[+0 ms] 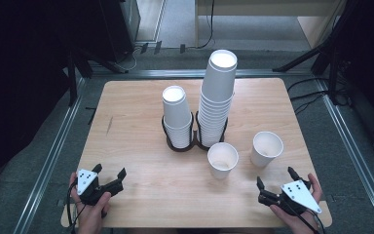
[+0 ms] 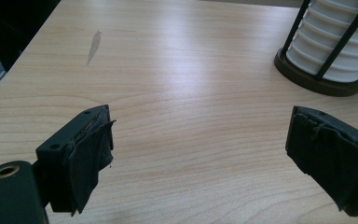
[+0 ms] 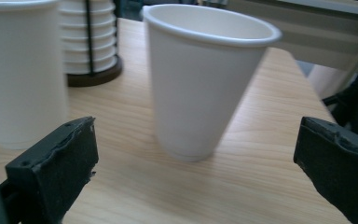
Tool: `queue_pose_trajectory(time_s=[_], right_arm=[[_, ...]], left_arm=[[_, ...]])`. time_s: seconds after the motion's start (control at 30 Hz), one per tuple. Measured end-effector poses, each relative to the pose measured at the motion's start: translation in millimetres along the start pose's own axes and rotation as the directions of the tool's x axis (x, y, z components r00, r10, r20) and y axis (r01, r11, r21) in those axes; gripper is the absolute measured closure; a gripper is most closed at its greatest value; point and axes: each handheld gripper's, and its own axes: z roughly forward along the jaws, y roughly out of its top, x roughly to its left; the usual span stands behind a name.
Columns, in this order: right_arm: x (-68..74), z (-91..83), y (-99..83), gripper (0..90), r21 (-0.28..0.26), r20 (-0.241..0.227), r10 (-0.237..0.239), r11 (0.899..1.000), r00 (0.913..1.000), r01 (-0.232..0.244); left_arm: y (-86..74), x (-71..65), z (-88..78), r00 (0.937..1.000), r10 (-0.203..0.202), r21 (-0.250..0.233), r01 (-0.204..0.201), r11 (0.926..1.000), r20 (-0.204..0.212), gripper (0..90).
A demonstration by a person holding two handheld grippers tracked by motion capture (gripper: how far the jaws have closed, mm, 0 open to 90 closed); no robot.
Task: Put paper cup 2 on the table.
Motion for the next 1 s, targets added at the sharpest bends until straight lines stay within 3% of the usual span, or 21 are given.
queue_pose_trajectory(time_s=[0.13,0.2,0.47,0.77,1.0], right_arm=[[-14.8,0.8,-2.7,0.0,0.016,0.05,0.003,1.0,0.9987,-0.003],[-21.5,1.0,-3.2,0.0,0.021,0.073,0.025,0.999,0.997,-0.027],[-43.1,2.0,-8.1,0.0,0.034,0.121,0.052,0.998,0.9913,-0.057],[-55.0,0.6,-11.6,0.0,0.04,0.156,0.077,0.996,0.9847,-0.084],[-59.0,1.3,-14.6,0.0,0.058,0.166,0.07,0.995,0.9837,-0.081]], left_arm=[[-0.1,-0.4,0.2,1.0,0.002,-0.001,-0.002,1.0,-0.003,7.5],[-0.1,-0.2,0.2,1.0,0.0,0.0,0.0,1.0,-0.002,7.5],[-0.2,-0.7,0.8,1.0,0.001,0.001,-0.001,1.0,-0.001,7.5],[-0.2,0.0,1.0,1.0,-0.003,0.001,0.003,1.0,0.0,7.5],[-0.1,0.7,0.9,1.0,-0.007,0.001,0.007,1.0,0.001,7.5]])
